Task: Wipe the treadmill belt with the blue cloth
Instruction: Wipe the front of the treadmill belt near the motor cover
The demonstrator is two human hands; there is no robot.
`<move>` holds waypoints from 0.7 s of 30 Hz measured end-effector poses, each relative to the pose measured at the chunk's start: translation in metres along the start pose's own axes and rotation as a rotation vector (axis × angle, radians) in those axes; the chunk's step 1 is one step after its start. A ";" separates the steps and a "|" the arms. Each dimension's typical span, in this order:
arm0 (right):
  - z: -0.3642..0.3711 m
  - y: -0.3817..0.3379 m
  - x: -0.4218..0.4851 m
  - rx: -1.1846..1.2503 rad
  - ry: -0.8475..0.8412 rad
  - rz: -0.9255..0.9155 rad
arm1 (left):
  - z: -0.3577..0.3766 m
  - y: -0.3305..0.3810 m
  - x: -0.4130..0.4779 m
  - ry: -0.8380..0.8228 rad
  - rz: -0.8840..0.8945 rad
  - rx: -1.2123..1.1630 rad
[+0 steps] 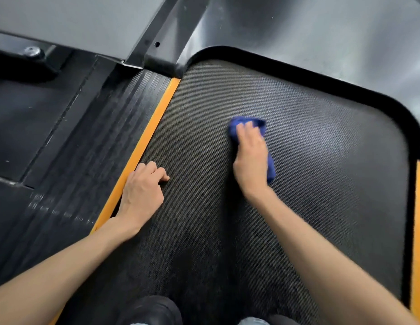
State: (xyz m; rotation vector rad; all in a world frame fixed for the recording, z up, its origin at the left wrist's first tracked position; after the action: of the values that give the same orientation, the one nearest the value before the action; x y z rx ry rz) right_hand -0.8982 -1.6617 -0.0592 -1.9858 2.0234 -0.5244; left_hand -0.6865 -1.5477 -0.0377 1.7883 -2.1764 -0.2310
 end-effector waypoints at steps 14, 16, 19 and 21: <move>-0.022 0.046 -0.001 -0.023 -0.030 0.032 | -0.001 0.002 0.001 0.004 0.017 0.005; -0.011 0.017 -0.036 -0.023 0.018 0.066 | 0.000 0.001 0.000 0.002 0.007 0.001; 0.013 -0.034 -0.127 -0.011 -0.170 -0.274 | 0.000 0.001 0.005 0.009 -0.002 0.009; 0.016 -0.039 -0.161 -0.061 -0.306 -0.523 | 0.000 0.004 0.007 0.003 0.009 0.033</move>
State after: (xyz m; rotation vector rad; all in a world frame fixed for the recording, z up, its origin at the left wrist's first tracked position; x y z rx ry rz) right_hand -0.8508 -1.5021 -0.0678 -2.4608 1.3541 -0.2323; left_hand -0.6913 -1.5537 -0.0358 1.7951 -2.1976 -0.1920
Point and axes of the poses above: each hand's wrist, its own x-axis towards the middle knuckle, its own z-axis out of the palm, y = z × x, the point moved 6 cm from there along x, towards the middle knuckle, and after that the axes turned 12 degrees about z, right-handed, at the moved point
